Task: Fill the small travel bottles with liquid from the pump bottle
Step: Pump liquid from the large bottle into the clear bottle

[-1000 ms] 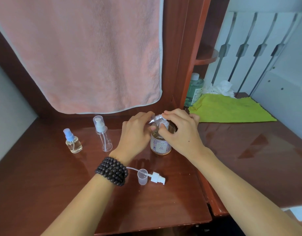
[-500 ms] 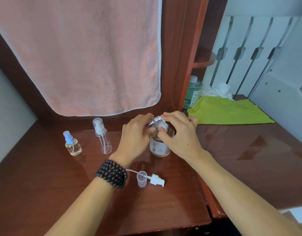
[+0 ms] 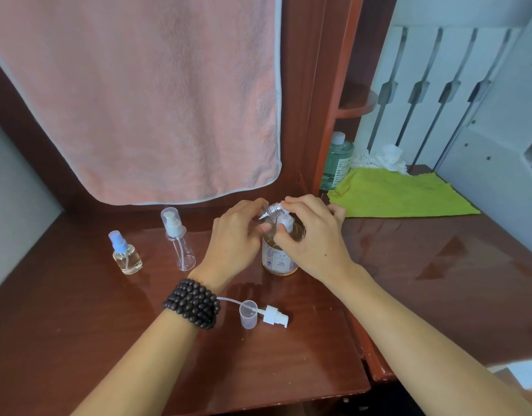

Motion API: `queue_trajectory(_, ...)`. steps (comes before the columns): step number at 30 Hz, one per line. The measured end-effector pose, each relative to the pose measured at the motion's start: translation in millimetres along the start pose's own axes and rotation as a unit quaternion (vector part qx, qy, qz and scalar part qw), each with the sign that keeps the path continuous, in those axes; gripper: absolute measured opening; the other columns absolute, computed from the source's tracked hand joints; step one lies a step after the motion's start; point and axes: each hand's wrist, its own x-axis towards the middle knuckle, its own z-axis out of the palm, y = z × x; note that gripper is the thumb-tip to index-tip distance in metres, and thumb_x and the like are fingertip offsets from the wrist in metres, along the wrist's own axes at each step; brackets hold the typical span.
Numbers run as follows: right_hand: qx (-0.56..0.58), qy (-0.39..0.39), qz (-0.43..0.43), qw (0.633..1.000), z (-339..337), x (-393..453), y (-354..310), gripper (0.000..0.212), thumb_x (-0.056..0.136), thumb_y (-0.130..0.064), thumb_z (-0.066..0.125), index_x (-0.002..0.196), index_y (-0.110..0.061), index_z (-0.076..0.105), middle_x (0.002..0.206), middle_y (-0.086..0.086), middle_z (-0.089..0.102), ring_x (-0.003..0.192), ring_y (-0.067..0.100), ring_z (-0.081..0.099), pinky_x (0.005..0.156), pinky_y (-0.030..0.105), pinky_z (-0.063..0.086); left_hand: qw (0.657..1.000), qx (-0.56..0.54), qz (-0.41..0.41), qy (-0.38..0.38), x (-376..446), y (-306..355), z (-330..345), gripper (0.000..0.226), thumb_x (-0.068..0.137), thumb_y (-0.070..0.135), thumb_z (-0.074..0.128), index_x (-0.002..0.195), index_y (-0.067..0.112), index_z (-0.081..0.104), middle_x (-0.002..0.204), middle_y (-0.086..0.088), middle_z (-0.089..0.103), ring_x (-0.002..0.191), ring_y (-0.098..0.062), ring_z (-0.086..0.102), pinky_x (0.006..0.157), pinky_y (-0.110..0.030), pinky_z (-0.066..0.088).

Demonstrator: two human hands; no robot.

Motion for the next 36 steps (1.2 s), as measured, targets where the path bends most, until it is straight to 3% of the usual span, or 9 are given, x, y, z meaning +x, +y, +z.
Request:
queue_trajectory(6,0.001,0.011,0.002,1.000,0.8,2.6,0.6,0.028,0.078,-0.037,0.061,0.097,-0.022,0.076,0.103,-0.013,0.069,0.097,0.005,0.064,0.088,0.042,0.031,1.000,-0.001,-0.001,0.001,0.6,-0.6,2.1,0.033,0.084,0.028,0.058,0.117,0.030,0.060,0.098,0.014,0.059,0.093,-0.016,0.060,0.086,-0.051,0.051)
queue_trajectory(11,-0.003,-0.001,0.004,1.000,5.3,2.5,3.0,0.026,0.078,-0.038,0.061,0.092,-0.023,0.077,0.097,-0.013,0.069,0.094,0.005,0.064,0.086,0.038,0.028,1.000,-0.006,-0.008,-0.004,-1.3,-2.8,4.3,0.032,0.082,0.028,0.058,0.114,0.026,0.062,0.096,0.009,0.061,0.091,-0.019,0.061,0.084,-0.050,0.052)
queue_trajectory(19,-0.006,0.003,-0.010,1.000,-1.3,-2.1,1.9,0.031,0.078,-0.033,0.062,0.103,-0.022,0.076,0.113,-0.012,0.069,0.099,0.004,0.064,0.088,0.039,0.030,1.000,0.010,0.001,0.001,1.8,1.8,-0.4,0.031,0.083,0.031,0.057,0.114,0.032,0.059,0.097,0.013,0.060,0.092,-0.017,0.060,0.084,-0.051,0.051)
queue_trajectory(30,-0.015,0.000,-0.013,1.000,3.3,1.0,3.3,0.026,0.078,-0.035,0.062,0.093,-0.022,0.077,0.099,-0.012,0.070,0.093,0.007,0.065,0.087,0.033,0.024,1.000,0.004,-0.002,-0.003,-2.8,-4.7,6.5,0.032,0.083,0.030,0.057,0.114,0.033,0.057,0.097,0.014,0.059,0.094,-0.019,0.061,0.086,-0.052,0.051)
queue_trajectory(36,-0.012,0.017,-0.014,1.000,2.1,1.5,2.6,0.027,0.078,-0.033,0.063,0.099,-0.022,0.077,0.107,-0.012,0.070,0.097,0.005,0.065,0.088,0.039,0.030,1.000,0.009,0.010,0.007,1.7,-1.0,1.2,0.033,0.083,0.030,0.058,0.115,0.035,0.055,0.097,0.017,0.056,0.095,-0.020,0.061,0.087,-0.054,0.050)
